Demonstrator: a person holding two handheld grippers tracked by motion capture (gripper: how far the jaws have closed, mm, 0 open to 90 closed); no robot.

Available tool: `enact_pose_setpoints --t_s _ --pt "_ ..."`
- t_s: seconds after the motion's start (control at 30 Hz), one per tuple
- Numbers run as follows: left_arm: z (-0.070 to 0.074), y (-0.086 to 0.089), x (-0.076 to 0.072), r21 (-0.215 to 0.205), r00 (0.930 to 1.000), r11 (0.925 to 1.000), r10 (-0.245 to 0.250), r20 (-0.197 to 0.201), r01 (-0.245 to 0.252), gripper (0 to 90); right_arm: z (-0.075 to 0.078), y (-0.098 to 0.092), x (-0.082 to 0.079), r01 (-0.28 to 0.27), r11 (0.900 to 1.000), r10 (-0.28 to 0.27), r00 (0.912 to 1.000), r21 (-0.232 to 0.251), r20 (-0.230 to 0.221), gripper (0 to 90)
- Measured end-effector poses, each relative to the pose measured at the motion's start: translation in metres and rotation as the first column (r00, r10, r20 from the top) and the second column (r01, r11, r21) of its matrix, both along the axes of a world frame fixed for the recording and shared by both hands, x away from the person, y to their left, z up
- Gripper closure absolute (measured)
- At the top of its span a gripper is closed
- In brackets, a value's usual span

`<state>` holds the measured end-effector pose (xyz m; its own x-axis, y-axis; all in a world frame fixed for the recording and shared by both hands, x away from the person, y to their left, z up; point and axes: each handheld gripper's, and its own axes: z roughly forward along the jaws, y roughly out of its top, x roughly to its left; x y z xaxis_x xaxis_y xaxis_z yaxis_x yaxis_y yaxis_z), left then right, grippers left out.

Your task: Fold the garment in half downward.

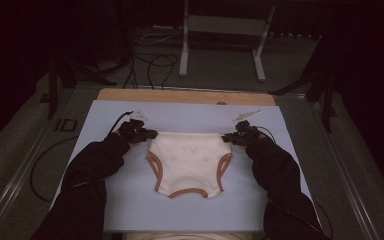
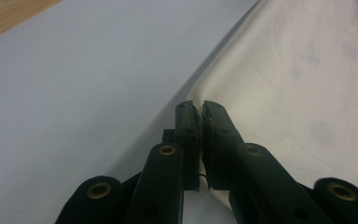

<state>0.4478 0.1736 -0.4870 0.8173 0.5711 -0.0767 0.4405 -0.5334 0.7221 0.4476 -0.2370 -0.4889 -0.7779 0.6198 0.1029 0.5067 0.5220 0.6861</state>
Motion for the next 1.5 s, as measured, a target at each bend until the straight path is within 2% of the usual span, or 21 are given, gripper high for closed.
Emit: enact_pose_setpoints --t_s 0.13,0.37,0.67,0.87,0.97,1.03,1.07,1.13,1.2,1.3,1.4,1.5 --pt "0.001 0.000 0.004 -0.004 1.0000 1.0000 -0.005 0.007 0.005 85.9 0.001 0.001 0.005 0.009 1.000 -0.009 1.0000 -0.005 0.002 84.7" --pt "-0.005 -0.001 0.013 -0.006 0.9996 0.9996 0.028 -0.005 -0.028 85.9 -0.001 0.002 0.015 0.019 1.000 -0.019 0.9998 -0.015 0.006 84.7" --pt "-0.018 -0.005 0.021 -0.012 0.9973 0.9977 0.067 -0.030 -0.067 85.7 -0.008 0.002 0.024 0.041 0.999 -0.042 0.9990 -0.024 -0.017 83.9" --pt "-0.021 -0.007 0.021 -0.005 0.9964 0.9968 0.080 -0.029 -0.080 85.2 -0.014 0.003 0.027 0.055 0.998 -0.056 0.9979 -0.032 -0.031 83.7" --pt "-0.024 -0.007 0.022 -0.006 0.9954 0.9961 0.088 -0.036 -0.088 85.1 -0.016 0.002 0.029 0.075 0.997 -0.076 0.9965 -0.031 -0.034 80.9" --pt "-0.025 -0.007 0.022 -0.009 0.9958 0.9960 0.088 -0.024 -0.088 83.7 -0.017 0.002 0.029 0.082 0.996 -0.083 0.9962 -0.032 -0.029 72.1" --pt "-0.025 -0.006 0.021 -0.013 0.9961 0.9960 0.088 -0.008 -0.088 81.5 -0.017 0.002 0.030 0.086 0.996 -0.086 0.9961 -0.033 -0.018 64.8" --pt "-0.025 -0.007 0.019 -0.011 0.9950 0.9951 0.099 0.012 -0.099 65.1 -0.016 0.000 0.029 0.094 0.995 -0.095 0.9954 -0.030 -0.012 52.0" --pt "-0.024 -0.006 0.018 -0.036 0.9953 0.9947 0.096 0.003 -0.096 61.0 -0.015 -0.002 0.029 0.107 0.994 -0.107 0.9941 -0.025 -0.017 43.5" --pt "-0.022 -0.008 0.017 -0.027 0.9945 0.9943 0.102 -0.025 -0.103 45.1 -0.013 -0.004 0.028 0.116 0.993 -0.116 0.9931 -0.021 -0.018 34.8" --pt "-0.020 -0.009 0.015 -0.023 0.9943 0.9949 0.097 -0.045 -0.098 33.8 -0.011 -0.007 0.026 0.118 0.993 -0.117 0.9922 0.004 -0.041 28.8" --pt "-0.017 -0.008 0.014 -0.032 0.9941 0.9950 0.092 -0.057 -0.094 24.2 -0.010 -0.007 0.023 0.113 0.994 -0.112 0.9927 0.012 -0.045 24.9"
